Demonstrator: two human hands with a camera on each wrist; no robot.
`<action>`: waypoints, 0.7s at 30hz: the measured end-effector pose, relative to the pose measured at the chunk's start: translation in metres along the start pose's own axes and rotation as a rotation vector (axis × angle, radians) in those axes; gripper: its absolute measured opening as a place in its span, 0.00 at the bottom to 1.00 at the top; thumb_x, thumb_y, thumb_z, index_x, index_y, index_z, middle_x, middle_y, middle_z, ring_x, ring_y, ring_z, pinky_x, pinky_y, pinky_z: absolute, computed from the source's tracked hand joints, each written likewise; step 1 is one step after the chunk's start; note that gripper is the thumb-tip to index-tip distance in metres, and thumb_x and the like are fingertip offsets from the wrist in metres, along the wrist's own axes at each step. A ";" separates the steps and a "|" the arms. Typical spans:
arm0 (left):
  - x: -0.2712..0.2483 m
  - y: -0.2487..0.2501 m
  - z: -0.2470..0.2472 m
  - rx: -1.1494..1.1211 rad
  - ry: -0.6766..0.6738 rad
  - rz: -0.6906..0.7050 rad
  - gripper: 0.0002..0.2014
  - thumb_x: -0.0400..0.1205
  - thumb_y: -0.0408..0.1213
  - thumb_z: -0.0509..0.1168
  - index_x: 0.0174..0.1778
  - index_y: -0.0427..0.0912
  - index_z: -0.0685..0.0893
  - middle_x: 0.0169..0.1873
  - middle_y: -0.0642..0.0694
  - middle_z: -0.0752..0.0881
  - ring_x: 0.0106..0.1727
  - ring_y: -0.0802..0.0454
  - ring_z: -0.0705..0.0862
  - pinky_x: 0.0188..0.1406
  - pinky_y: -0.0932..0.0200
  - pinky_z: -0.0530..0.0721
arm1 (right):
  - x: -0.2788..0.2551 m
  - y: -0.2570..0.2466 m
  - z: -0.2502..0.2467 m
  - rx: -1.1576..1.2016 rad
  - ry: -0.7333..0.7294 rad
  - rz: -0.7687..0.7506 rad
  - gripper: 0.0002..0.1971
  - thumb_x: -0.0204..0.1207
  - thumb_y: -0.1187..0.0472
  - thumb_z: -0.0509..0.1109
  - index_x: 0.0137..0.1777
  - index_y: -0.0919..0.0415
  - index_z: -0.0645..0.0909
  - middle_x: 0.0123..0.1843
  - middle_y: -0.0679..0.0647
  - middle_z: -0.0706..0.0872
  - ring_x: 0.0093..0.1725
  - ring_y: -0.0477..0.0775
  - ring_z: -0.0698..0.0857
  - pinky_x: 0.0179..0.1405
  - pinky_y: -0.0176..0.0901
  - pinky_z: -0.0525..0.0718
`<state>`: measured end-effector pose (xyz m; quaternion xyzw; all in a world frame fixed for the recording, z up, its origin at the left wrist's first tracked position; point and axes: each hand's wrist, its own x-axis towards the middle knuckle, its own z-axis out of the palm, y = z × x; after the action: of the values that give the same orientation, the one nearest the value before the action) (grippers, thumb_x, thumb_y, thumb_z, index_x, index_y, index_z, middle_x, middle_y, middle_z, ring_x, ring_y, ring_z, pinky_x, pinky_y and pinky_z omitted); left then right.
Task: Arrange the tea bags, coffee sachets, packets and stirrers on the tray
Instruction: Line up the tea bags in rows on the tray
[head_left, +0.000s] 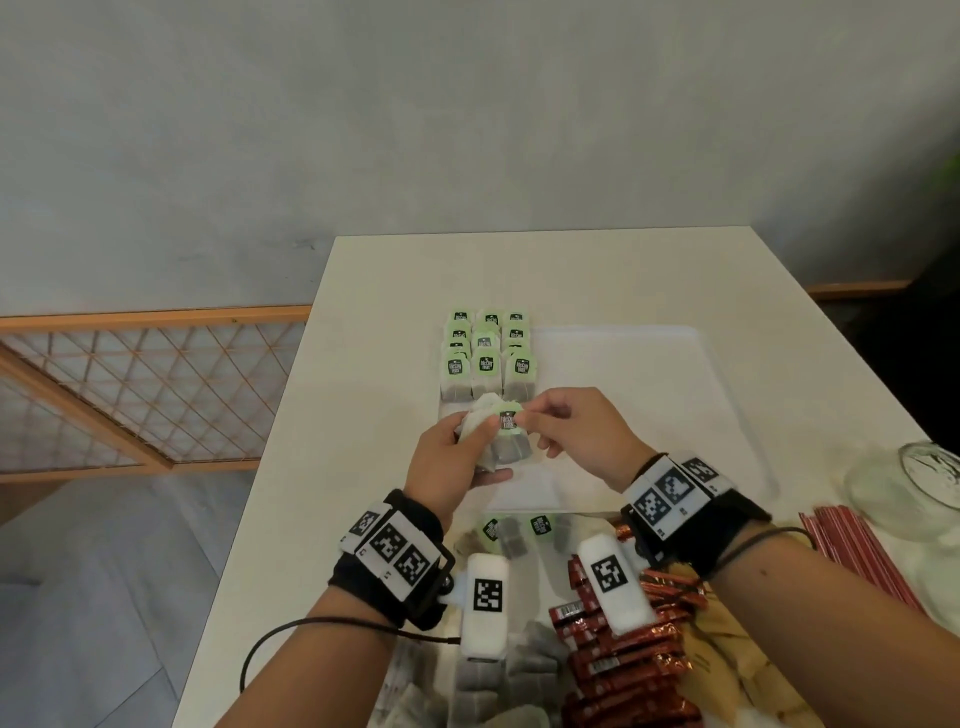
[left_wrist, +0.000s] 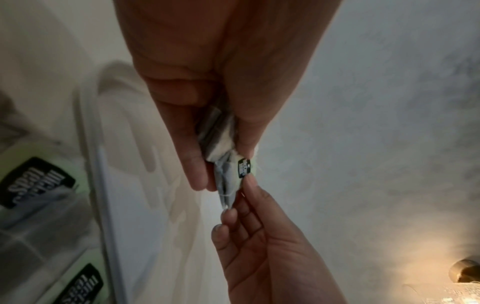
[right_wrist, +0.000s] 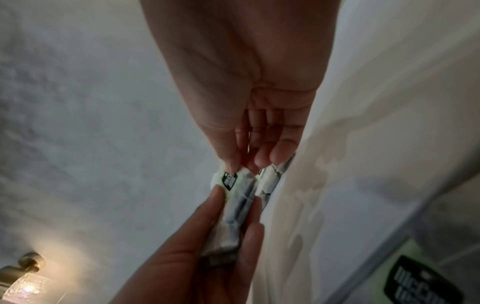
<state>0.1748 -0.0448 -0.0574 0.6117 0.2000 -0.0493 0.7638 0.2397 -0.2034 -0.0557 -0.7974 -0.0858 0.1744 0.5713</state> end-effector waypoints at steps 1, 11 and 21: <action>-0.001 0.000 0.000 0.009 0.009 0.003 0.09 0.84 0.39 0.68 0.56 0.39 0.87 0.45 0.43 0.89 0.44 0.52 0.89 0.43 0.52 0.92 | -0.001 -0.001 0.000 0.030 0.000 0.008 0.05 0.77 0.63 0.74 0.47 0.65 0.87 0.34 0.53 0.86 0.30 0.47 0.82 0.32 0.39 0.84; 0.011 0.007 -0.025 -0.046 0.147 -0.031 0.13 0.87 0.34 0.59 0.62 0.31 0.81 0.51 0.34 0.89 0.41 0.47 0.86 0.40 0.53 0.91 | 0.015 0.015 -0.007 -0.021 0.024 0.096 0.03 0.77 0.69 0.73 0.47 0.64 0.82 0.32 0.60 0.85 0.30 0.54 0.84 0.37 0.50 0.90; 0.037 0.015 -0.049 0.167 0.299 0.089 0.07 0.86 0.33 0.60 0.46 0.42 0.83 0.42 0.44 0.84 0.42 0.48 0.78 0.42 0.55 0.78 | 0.053 -0.004 0.033 -0.146 -0.032 0.024 0.04 0.76 0.67 0.75 0.48 0.66 0.83 0.35 0.57 0.87 0.30 0.49 0.86 0.32 0.37 0.88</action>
<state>0.2016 0.0117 -0.0660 0.6818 0.2792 0.0594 0.6735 0.2765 -0.1549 -0.0715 -0.8350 -0.0979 0.1871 0.5081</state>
